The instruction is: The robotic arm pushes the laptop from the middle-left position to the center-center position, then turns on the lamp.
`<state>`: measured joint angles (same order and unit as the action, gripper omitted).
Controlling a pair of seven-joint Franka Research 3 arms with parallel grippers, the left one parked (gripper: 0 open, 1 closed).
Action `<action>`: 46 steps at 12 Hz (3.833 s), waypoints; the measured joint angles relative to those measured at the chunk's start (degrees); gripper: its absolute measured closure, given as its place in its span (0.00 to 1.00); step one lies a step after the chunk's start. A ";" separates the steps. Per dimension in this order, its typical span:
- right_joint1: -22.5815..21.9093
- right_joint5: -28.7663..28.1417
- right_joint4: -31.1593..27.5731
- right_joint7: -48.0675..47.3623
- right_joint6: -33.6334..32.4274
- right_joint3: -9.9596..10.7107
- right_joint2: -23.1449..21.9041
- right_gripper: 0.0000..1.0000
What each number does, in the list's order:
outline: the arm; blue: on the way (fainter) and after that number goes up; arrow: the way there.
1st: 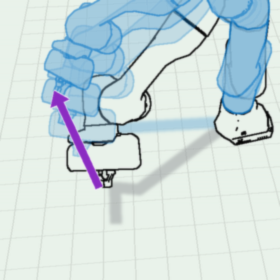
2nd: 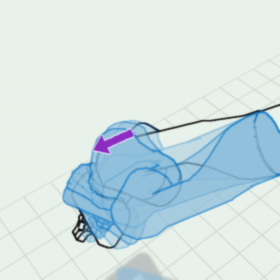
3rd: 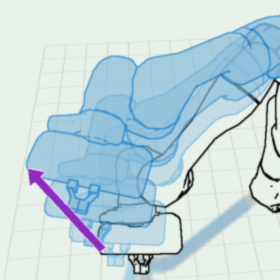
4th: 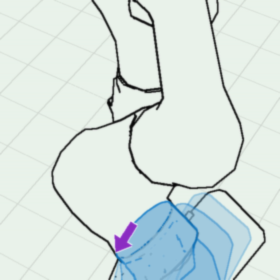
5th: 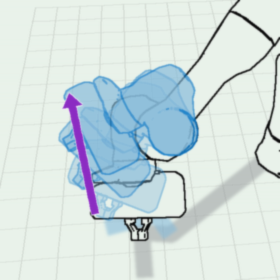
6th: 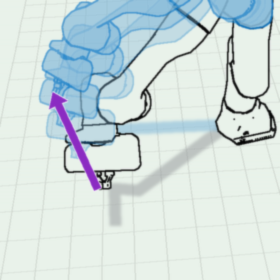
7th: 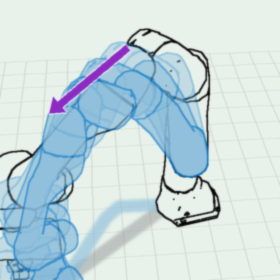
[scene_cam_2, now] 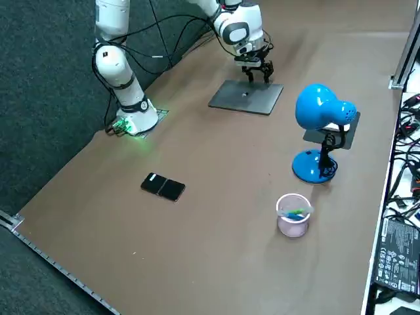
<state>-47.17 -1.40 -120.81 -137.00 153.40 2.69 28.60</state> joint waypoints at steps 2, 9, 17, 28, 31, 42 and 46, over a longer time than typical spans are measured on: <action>0.28 0.00 -1.92 0.23 0.63 0.11 -1.26 0.00; 5.14 -0.03 -7.02 5.92 1.06 0.24 -3.77 0.00; 11.46 -0.20 -11.79 15.43 1.23 0.24 -6.51 0.00; 19.28 -0.20 -16.54 25.10 1.17 0.30 -9.25 0.00; 21.57 -0.21 -17.22 27.33 1.00 0.30 -9.65 0.00; 23.81 -0.23 -17.37 30.44 0.21 0.28 -10.07 0.00; 24.00 -0.21 -15.94 37.89 -0.94 0.35 -12.27 0.00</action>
<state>-23.16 -1.62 -136.75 -99.11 152.46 3.04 16.33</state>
